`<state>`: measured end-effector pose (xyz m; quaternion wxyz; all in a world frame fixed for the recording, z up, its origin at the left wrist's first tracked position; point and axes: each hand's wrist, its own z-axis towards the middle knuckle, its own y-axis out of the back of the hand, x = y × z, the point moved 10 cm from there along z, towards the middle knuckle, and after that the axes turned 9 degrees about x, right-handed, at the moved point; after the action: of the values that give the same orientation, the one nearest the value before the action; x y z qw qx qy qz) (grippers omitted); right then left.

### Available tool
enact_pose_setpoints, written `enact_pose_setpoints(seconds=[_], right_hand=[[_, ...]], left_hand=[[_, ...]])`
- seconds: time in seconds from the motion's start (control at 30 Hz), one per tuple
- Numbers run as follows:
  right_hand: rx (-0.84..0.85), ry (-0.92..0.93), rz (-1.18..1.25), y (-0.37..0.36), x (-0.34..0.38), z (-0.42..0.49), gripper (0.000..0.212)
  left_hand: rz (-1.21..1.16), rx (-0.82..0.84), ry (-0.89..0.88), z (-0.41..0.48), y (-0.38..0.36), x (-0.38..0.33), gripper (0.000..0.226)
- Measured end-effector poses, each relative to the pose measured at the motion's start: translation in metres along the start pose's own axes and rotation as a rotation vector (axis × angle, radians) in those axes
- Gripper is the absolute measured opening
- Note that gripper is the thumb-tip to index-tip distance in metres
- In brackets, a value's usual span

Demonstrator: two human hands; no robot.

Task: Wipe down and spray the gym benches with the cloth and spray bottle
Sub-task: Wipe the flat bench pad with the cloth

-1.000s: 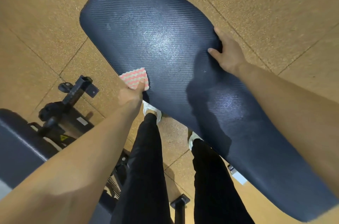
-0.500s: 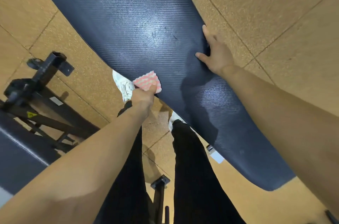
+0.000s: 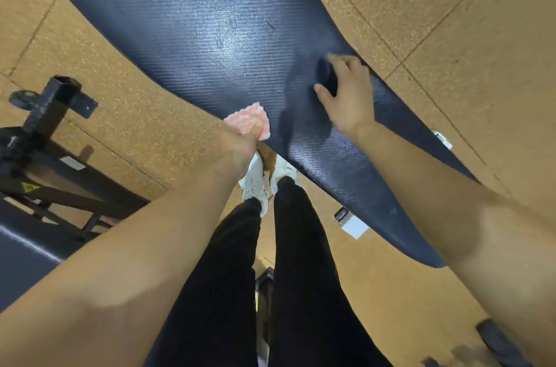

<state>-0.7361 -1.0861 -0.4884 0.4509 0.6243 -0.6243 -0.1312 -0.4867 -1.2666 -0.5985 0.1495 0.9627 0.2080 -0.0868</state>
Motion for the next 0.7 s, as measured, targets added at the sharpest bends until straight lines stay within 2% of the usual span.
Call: enact_pose_setpoints(seconds=[0.07,0.13,0.27,0.33,0.43,0.6,0.7], right_hand=[[-0.04,-0.071,0.114,-0.015,-0.014,-0.046,0.049],[-0.015,-0.199,0.217,-0.042,-0.034,-0.092,0.045],[0.074,-0.286,-0.022,-0.094,-0.053,-0.161,0.065],[0.176,-0.269,-0.105,-0.12,-0.055,-0.177,0.074],[0.205,-0.279,-0.156,-0.134,-0.054,-0.181,0.079],[0.069,-0.261,-0.117,-0.122,-0.049,-0.172,0.069],[-0.037,-0.2,-0.099,-0.106,-0.038,-0.157,0.065]], left_hand=[[0.052,0.027,0.012,-0.03,-0.011,-0.01,0.066],[0.061,0.053,0.008,-0.032,-0.02,-0.008,0.062],[0.061,0.079,-0.033,-0.034,-0.021,-0.011,0.081],[0.161,0.027,-0.091,-0.047,-0.014,-0.022,0.073],[0.343,-0.179,-0.254,-0.062,0.005,-0.034,0.044],[0.306,-0.286,-0.59,-0.087,0.017,-0.098,0.027],[0.364,-0.338,-0.754,-0.097,0.019,-0.154,0.03]])
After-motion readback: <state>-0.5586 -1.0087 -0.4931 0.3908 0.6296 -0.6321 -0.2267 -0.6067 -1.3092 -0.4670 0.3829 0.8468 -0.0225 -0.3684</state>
